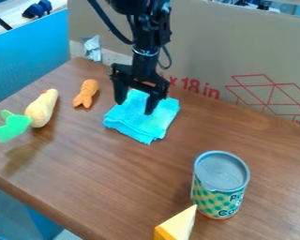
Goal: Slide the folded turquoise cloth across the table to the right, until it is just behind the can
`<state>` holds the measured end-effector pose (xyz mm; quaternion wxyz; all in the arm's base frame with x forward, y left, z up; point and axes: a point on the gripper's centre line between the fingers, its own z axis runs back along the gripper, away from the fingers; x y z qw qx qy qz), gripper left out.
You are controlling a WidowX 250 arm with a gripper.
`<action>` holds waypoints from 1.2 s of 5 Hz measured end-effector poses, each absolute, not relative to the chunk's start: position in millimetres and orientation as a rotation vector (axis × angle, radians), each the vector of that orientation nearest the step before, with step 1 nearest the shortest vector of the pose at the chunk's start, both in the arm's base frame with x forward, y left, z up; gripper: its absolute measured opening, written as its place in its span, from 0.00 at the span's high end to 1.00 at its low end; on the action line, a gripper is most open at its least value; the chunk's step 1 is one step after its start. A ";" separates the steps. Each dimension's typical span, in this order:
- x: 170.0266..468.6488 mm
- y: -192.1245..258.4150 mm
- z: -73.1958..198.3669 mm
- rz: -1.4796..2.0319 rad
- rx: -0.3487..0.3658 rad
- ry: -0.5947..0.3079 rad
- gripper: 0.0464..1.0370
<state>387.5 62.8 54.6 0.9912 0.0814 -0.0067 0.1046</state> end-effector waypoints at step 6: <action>401.3 -62.9 36.3 0.073 0.155 -0.056 0.04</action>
